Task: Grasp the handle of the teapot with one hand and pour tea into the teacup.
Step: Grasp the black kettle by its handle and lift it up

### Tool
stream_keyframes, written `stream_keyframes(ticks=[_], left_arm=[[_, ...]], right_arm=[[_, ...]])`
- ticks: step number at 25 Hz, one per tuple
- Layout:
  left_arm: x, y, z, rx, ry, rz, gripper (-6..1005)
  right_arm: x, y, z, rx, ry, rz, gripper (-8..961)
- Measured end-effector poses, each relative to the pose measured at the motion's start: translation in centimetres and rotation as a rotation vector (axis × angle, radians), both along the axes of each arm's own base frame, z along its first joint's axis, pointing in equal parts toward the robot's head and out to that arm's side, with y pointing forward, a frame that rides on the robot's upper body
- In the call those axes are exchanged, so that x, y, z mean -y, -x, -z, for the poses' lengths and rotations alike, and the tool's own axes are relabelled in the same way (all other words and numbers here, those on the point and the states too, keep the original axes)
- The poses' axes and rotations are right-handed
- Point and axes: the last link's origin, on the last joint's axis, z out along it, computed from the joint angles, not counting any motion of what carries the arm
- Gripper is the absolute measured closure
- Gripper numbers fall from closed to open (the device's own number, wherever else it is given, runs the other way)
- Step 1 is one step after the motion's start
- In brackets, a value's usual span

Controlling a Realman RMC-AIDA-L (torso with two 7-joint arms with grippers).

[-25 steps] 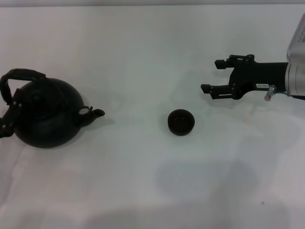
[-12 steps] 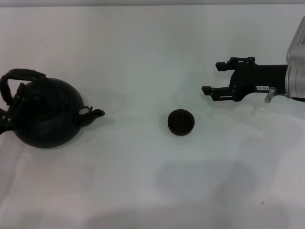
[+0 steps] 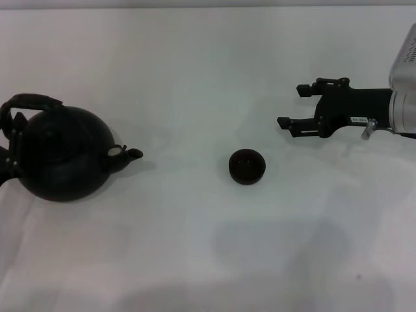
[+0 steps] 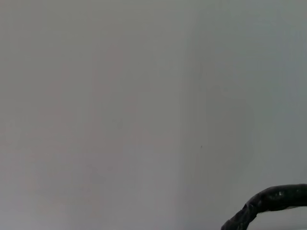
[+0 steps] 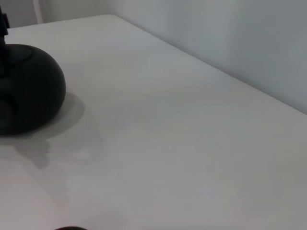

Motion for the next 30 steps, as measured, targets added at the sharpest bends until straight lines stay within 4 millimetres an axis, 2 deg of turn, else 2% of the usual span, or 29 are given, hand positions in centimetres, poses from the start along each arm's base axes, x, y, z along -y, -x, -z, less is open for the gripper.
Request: stream_keyframes(ticks=[2,3,9,14,18,30], left_arm=[[0.0,0.0,0.0,-0.001,0.000,0.000,444],[0.1,0.0,0.0,-0.002,0.000,-0.001,691],[-0.1,0.0,0.0,0.005,-0.002,-0.001,850],[-0.7,0.0,-0.2,0.011,-0.004,-0.004,907],[-1.6,-0.4,-0.2,0.006,0.000,0.015,907],[-7.1,-2.4,-0.8,-0.076,0.117,0.139,906]], right_arm=[[-0.1,0.0,0.0,0.004,-0.002,-0.001,99],[-0.1,0.0,0.0,0.005,-0.004,-0.001,100],[-0.2,-0.1,-0.1,0.011,-0.008,-0.005,101],[0.0,-0.1,0.0,0.013,-0.007,-0.008,102],[0.0,-0.2,0.1,0.014,-0.013,-0.009,103],[0.3,-0.2,0.3,-0.031,-0.032,-0.029,105]])
